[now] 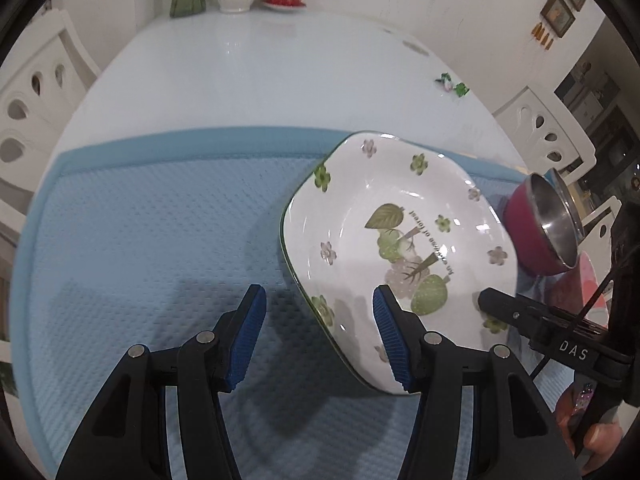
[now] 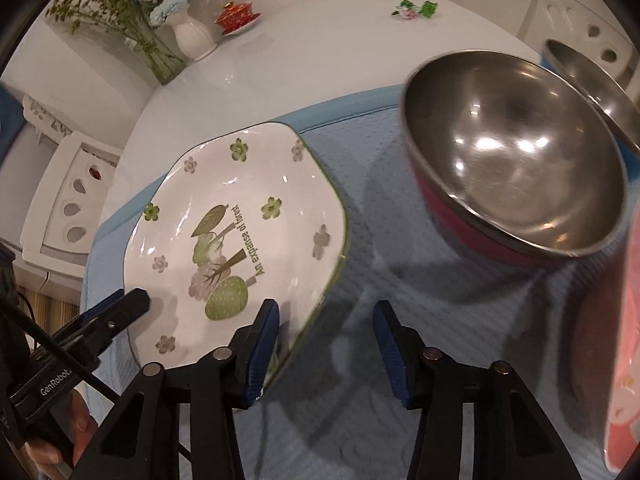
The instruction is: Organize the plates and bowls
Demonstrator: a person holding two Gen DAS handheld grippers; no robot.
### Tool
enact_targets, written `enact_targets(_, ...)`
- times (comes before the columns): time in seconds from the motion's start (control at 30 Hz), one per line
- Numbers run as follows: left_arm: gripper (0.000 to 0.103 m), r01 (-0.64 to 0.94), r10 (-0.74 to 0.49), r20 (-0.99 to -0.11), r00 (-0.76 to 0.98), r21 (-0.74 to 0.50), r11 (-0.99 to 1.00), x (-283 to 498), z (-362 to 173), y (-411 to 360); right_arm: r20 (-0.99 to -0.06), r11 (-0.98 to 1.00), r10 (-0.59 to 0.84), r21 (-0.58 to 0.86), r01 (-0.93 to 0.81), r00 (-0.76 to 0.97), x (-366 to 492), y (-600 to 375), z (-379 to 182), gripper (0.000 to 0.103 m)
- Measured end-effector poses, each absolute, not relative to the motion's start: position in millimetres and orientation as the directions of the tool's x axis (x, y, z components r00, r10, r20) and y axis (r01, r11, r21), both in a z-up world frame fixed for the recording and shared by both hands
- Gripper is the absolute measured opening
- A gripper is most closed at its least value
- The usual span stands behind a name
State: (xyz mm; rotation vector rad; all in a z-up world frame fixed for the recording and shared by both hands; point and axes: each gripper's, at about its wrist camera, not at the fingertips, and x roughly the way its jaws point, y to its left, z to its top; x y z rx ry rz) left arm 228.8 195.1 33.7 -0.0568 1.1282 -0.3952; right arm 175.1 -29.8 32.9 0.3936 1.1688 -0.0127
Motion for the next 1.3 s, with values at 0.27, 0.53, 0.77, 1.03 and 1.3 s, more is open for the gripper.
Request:
enact_targets(0.27,0.053,0.265,-0.363,-0.865,0.345,-0.281,0.922,232,26,204,-0.899,0.959,0.176,0.249,0.139,0.401,178,2,40,0.04)
enact_targets(0.53,0.053,0.245,-0.356,-0.864,0.357,-0.281,0.928,237,28,221,-0.892,0.933,0.287,0.343,0.111,0.349,165,32,41,0.04)
enact_targets(0.77,0.053,0.241,-0.357,-0.864,0.355,-0.284,0.928,250,24,228,-0.883,0.91,0.227,0.342,0.233,0.41,159,-10,41,0.04)
enact_targets(1.03,0.053,0.277,-0.365,-0.856,0.367,-0.274,0.921,271,21,218,-0.868,0.934,0.211,0.315,0.171,0.45,201,-13,33,0.04)
enact_targets(1.3,0.043,0.348,-0.389,-0.845,0.367,-0.263,0.9,276,22,203,-0.86,0.964,0.204,0.259,0.055,0.468,214,2,35,0.04)
